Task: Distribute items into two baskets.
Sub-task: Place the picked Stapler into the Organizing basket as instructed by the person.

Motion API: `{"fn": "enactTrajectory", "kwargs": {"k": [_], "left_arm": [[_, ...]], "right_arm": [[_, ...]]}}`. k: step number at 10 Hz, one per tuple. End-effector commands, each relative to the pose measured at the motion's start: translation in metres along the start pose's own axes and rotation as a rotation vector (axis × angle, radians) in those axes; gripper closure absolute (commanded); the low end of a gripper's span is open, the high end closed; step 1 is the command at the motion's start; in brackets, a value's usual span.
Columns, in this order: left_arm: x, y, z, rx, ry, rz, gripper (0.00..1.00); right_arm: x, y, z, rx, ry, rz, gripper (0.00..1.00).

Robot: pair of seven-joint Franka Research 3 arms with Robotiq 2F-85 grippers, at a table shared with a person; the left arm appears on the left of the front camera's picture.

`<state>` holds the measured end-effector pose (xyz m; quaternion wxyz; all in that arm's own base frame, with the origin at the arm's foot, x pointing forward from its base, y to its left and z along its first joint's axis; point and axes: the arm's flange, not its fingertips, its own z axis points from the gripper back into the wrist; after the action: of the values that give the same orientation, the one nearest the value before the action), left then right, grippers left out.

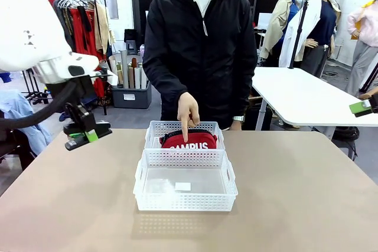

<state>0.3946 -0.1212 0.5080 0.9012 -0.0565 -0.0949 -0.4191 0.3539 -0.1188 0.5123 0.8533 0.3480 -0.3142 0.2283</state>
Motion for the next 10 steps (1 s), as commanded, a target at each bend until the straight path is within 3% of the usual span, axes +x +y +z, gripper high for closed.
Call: {"fn": "enactTrajectory", "kwargs": {"k": [1,6,10], "left_arm": [[0.005,-0.009,-0.006,0.002,0.013,-0.088,1.0],[0.039,-0.034,-0.023,-0.018,0.003,-0.398,1.0],[0.084,-0.053,-0.041,-0.024,0.0,-0.514,1.0]], "right_arm": [[0.001,0.001,0.001,0.001,0.0,0.003,0.0],[0.001,0.001,0.001,0.001,0.0,0.003,0.0],[0.001,0.001,0.001,0.001,0.0,0.003,0.0]]}}
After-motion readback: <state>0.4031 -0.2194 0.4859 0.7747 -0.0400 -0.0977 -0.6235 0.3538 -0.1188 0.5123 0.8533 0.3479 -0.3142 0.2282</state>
